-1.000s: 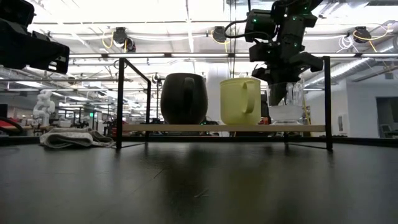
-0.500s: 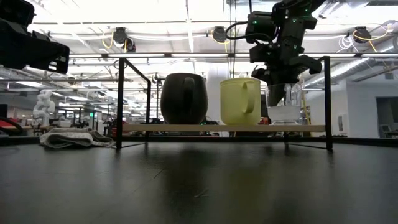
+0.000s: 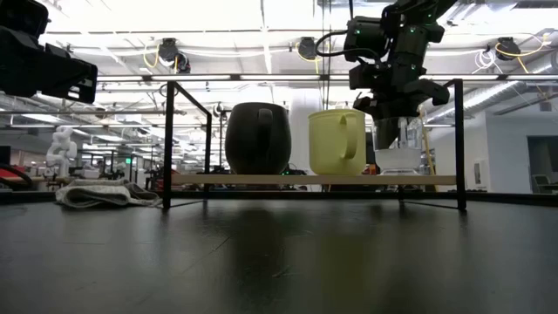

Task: Stack small to large cups/mugs on shelf
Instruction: Put the transparent mug on the shelf

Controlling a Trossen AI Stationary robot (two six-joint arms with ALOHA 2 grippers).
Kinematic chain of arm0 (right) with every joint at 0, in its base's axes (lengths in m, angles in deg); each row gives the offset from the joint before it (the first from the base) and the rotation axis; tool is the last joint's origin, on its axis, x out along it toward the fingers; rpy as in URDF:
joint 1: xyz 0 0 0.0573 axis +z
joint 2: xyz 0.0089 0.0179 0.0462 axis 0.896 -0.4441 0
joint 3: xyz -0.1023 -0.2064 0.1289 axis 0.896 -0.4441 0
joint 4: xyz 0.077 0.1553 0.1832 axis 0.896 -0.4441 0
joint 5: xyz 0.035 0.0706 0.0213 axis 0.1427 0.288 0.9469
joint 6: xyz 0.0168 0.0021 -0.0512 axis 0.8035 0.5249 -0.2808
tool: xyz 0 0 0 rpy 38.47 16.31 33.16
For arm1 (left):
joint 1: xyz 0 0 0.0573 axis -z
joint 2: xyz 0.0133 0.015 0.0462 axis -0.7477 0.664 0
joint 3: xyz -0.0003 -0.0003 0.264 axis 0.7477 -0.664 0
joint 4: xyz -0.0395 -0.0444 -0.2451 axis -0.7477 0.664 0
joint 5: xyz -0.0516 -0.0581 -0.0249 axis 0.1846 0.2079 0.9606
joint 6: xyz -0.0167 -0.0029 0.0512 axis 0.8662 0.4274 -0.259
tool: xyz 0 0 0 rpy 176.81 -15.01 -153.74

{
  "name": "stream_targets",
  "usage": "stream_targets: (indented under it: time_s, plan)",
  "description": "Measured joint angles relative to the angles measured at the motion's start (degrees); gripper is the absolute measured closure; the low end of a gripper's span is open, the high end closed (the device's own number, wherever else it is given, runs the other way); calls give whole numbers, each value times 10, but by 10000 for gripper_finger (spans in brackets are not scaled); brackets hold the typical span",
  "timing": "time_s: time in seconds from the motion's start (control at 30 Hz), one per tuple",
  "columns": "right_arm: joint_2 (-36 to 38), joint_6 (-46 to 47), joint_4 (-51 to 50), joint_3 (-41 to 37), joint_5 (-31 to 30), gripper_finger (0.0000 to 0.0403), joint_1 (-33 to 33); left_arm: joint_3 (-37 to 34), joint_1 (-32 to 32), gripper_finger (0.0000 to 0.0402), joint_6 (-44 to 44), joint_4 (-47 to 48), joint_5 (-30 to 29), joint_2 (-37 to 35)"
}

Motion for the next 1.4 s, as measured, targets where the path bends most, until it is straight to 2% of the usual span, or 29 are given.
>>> stream_targets:
  time_s: [0.4,1.2,1.4]
  plan:
    - [-1,2,8,-1,0,335,0,0,0,362,-1,0,0,0]
    - [1,56,-1,-2,1,331,28,0,0,362,1,0,0,0]
    - [6,67,7,-2,-29,315,28,0,0,362,10,0,0,0]
